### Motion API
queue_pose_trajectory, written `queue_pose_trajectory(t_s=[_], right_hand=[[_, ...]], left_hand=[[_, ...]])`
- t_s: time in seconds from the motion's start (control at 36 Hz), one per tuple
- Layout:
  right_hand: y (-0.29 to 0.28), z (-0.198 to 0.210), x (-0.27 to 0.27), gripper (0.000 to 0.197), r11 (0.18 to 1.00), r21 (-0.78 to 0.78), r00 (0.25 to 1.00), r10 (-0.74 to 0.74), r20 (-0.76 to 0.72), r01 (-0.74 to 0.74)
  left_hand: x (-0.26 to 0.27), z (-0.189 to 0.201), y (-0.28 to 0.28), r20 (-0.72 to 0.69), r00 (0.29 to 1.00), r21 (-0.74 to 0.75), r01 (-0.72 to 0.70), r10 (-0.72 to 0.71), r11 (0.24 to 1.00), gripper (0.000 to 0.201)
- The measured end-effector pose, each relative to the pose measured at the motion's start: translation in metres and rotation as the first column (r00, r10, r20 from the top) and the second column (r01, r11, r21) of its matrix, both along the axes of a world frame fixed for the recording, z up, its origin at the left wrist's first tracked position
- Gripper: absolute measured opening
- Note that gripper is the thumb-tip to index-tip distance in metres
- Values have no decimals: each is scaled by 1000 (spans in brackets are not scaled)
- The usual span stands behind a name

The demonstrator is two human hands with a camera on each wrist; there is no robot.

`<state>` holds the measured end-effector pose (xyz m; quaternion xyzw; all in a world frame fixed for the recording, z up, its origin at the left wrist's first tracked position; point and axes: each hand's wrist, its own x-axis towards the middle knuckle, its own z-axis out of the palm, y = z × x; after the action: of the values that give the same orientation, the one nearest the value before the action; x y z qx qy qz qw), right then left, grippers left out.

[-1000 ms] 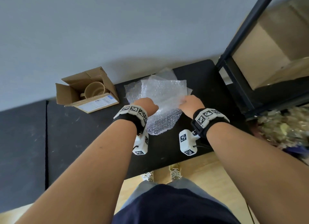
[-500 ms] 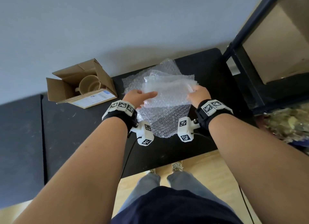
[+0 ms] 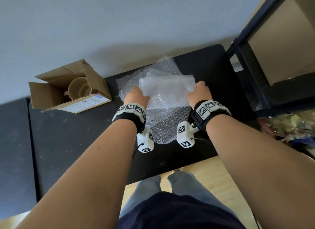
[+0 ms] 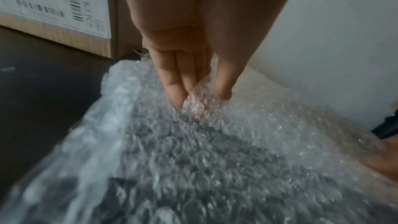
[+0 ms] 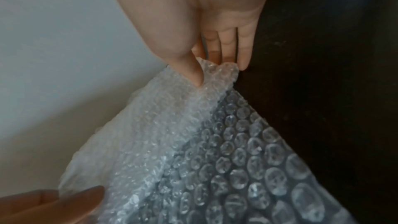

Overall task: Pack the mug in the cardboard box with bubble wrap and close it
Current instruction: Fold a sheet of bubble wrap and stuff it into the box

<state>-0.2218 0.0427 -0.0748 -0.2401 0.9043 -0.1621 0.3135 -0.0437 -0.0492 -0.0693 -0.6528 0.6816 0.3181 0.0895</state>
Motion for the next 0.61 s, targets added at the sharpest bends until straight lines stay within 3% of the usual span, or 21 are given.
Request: queue_pose_trajectory(t_s=[0.17,0.36,0.44,0.61], right_hand=[[-4,-2,-4,34,999,44,998,20,-55,-17],[-7,5,-11,7,998,55,999,38,-32,-37],[-7,10,-10,9,999,28,998,46,-49,-44],[-3,26,-7,25,996,-49,993,72,-90,-77]], left_hand=[[-9,-2,-1,77,997,-19,30,-28,999,68],[-9,-5,-1,117,989,-45,93,-87,995,75],[-6,-1,-1,115,989,-48,100,-94,994,80],[1,8,2,30,997,-52,78,-76,996,71]])
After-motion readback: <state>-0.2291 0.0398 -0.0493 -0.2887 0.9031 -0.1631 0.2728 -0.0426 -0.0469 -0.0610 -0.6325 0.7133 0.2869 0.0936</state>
